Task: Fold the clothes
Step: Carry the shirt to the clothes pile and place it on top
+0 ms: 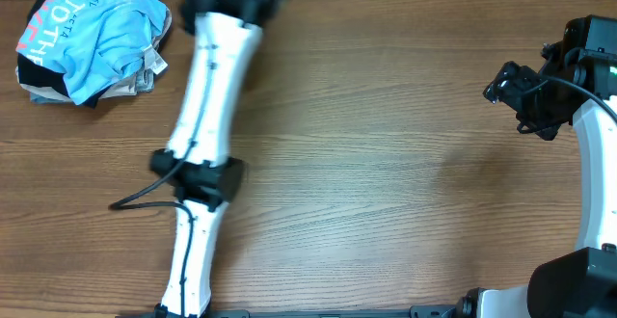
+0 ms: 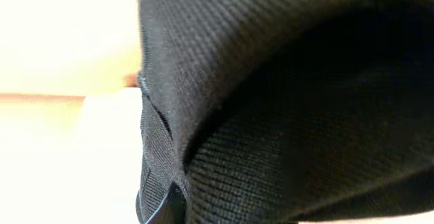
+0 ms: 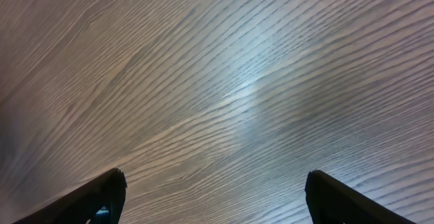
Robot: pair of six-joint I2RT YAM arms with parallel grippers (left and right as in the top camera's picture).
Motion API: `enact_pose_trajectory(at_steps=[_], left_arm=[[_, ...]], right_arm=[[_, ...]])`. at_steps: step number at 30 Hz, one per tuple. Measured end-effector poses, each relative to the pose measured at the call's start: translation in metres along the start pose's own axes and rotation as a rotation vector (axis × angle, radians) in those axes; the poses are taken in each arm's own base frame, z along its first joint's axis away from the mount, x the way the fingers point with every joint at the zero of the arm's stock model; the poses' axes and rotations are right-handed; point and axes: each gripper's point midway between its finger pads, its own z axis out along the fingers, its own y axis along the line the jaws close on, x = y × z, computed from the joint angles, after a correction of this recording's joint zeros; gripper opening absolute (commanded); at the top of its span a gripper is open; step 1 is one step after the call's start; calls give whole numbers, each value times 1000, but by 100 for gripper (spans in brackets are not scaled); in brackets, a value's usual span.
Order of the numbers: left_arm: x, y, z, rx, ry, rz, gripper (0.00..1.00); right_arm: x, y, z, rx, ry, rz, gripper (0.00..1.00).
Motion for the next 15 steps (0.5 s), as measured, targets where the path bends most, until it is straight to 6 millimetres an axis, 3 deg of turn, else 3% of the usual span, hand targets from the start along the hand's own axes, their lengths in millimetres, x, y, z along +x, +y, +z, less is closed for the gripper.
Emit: enact_pose_trajectory(at_steps=[3, 7, 10, 15], left_arm=[[0, 65, 5, -84, -38, -97, 4], [16, 142, 24, -177, -47, -216, 4], [37, 188, 45, -200, -35, -288, 4], [82, 248, 88, -249, 22, -368, 4]], right_arm=[[0, 0, 0, 0, 0, 0, 88], [0, 0, 0, 0, 1, -1, 88], [0, 0, 0, 0, 2, -2, 88], [0, 0, 0, -1, 2, -2, 87]])
